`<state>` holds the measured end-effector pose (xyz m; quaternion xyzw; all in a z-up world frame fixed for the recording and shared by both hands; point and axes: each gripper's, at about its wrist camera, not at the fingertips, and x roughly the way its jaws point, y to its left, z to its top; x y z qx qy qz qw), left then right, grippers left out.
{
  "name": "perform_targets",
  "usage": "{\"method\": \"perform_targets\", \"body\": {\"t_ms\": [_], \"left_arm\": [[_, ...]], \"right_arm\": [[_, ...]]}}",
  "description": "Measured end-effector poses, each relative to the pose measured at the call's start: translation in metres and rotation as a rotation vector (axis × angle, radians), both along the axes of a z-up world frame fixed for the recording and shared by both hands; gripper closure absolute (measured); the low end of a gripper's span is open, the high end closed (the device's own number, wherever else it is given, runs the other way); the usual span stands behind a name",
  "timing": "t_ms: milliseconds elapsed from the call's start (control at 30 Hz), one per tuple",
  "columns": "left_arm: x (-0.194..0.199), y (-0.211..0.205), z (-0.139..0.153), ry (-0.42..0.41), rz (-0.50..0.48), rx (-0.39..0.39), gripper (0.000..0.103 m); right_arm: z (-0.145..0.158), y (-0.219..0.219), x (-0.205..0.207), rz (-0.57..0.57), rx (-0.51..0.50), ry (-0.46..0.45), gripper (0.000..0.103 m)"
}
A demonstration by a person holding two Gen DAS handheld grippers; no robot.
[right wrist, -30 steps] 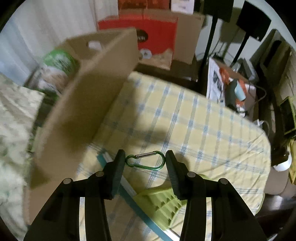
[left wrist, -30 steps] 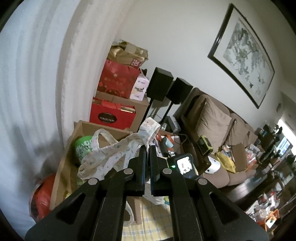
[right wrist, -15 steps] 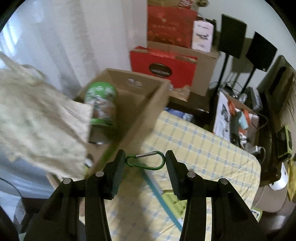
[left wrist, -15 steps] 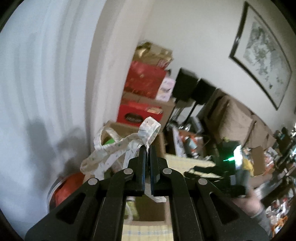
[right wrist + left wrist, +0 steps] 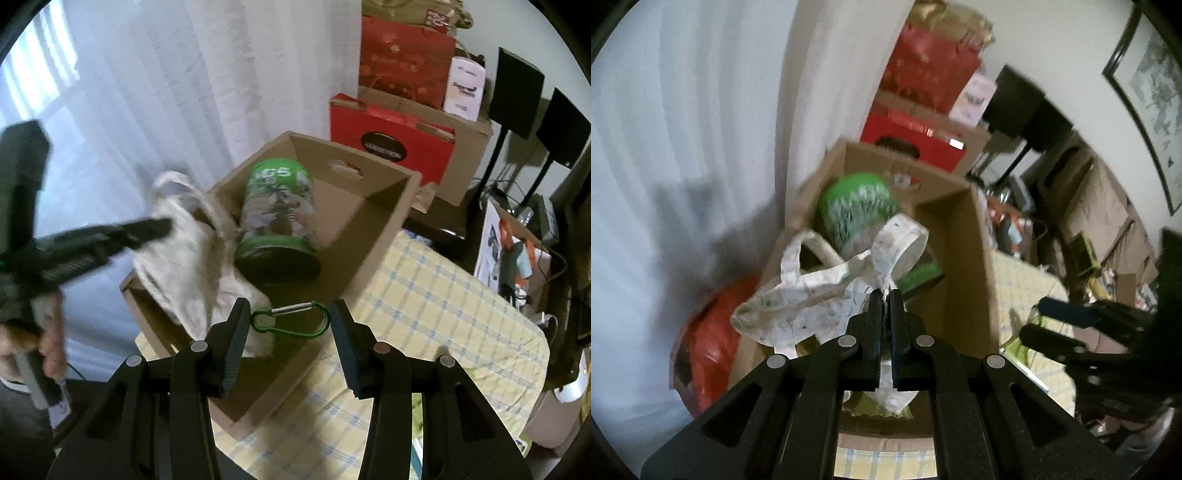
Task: Organize objects
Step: 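Lower the floral bag into the box and open the left tool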
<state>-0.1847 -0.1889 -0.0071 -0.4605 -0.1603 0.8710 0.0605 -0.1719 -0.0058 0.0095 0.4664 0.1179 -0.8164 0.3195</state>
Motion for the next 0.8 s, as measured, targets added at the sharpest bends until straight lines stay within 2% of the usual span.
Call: {"method": "perform_targets", "body": {"t_ms": [200, 300, 400, 467, 500, 567, 633, 700, 800], "left_arm": [[-0.011, 0.007, -0.042, -0.103, -0.012, 0.011, 0.1], [-0.013, 0.012, -0.061, -0.158, -0.02, -0.013, 0.1], [-0.014, 0.014, -0.075, -0.219, -0.038, -0.032, 0.099], [-0.012, 0.012, -0.079, -0.238, -0.034, -0.017, 0.096], [-0.011, 0.01, -0.079, -0.24, -0.03, -0.002, 0.093], [-0.004, 0.001, -0.072, -0.224, -0.012, 0.051, 0.078], [0.0, -0.009, -0.064, -0.203, 0.01, 0.103, 0.046], [0.007, -0.019, -0.051, -0.166, 0.049, 0.151, 0.041], [0.013, -0.024, -0.036, -0.133, 0.052, 0.167, 0.041]], "right_arm": [[-0.013, -0.013, 0.003, 0.026, -0.004, -0.033, 0.058], [-0.022, -0.019, 0.003, 0.038, -0.012, -0.057, 0.058], [-0.031, -0.025, 0.004, 0.053, -0.015, -0.081, 0.058], [-0.038, -0.03, 0.006, 0.063, -0.007, -0.092, 0.058], [-0.041, -0.032, 0.007, 0.07, -0.002, -0.095, 0.057], [-0.046, -0.036, 0.009, 0.08, 0.002, -0.097, 0.057], [-0.05, -0.039, 0.011, 0.088, 0.006, -0.098, 0.057], [-0.053, -0.043, 0.012, 0.094, 0.005, -0.099, 0.057], [-0.057, -0.047, 0.013, 0.099, 0.001, -0.097, 0.057]]}}
